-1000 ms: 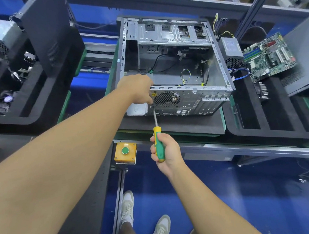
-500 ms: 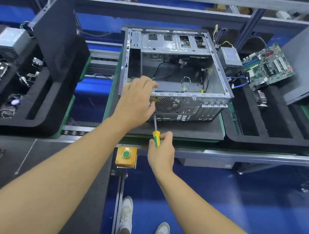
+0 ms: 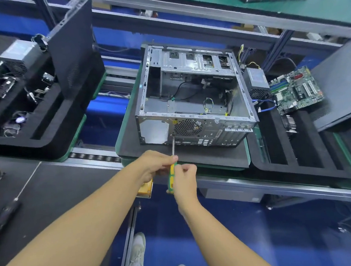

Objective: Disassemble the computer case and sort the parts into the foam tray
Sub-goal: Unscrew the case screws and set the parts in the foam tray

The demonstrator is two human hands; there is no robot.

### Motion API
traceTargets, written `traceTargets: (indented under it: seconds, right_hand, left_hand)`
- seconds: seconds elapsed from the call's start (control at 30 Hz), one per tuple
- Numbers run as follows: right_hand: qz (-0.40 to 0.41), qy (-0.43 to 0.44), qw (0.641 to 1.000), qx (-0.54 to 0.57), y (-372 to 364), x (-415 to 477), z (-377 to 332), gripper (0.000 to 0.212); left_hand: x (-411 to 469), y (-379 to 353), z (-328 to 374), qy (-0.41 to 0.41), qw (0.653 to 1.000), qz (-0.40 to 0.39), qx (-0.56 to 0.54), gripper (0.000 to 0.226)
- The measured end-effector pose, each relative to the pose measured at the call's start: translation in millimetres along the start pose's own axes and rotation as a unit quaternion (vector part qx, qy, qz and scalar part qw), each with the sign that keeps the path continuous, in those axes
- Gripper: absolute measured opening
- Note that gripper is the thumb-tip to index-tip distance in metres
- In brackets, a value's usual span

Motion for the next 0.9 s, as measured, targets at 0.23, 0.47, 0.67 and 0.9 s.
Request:
traceTargets:
  seconds: [0.23,0.47,0.67,0.9]
  right_hand:
    - [-0.107,-0.107,0.974,0.170,-8,-18,28,0.024]
    - [-0.025,-0.031,0.999,0.023,0,-11,27,0.031]
    - [-0.103,-0.177,0.952,0.229,-8,-23,33,0.042]
    - [-0.060,-0.082,0.985,0.139,7,-18,26,0.020]
  left_hand:
    - [2,-10,-15,0.009,0.990,-0.095,-0.108,0.021]
    - [-2,-11,-9,-0.001,0.999,-0.003,-0.034,0.025]
    - [-2,-18,-11,0.007,0.986,-0.078,-0.150,0.020]
    - [-6,-30,-14,0.020,0.997,-0.078,-0.018,0.034]
Point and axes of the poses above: each hand's wrist, its own x-axis towards the middle knuckle, its own y-axis out of the back of the hand, z = x × y, the point moved 8 cm from there along x, towards the middle knuckle, and after that the axes turned 7 degrees about y, right-handed, at the moved point
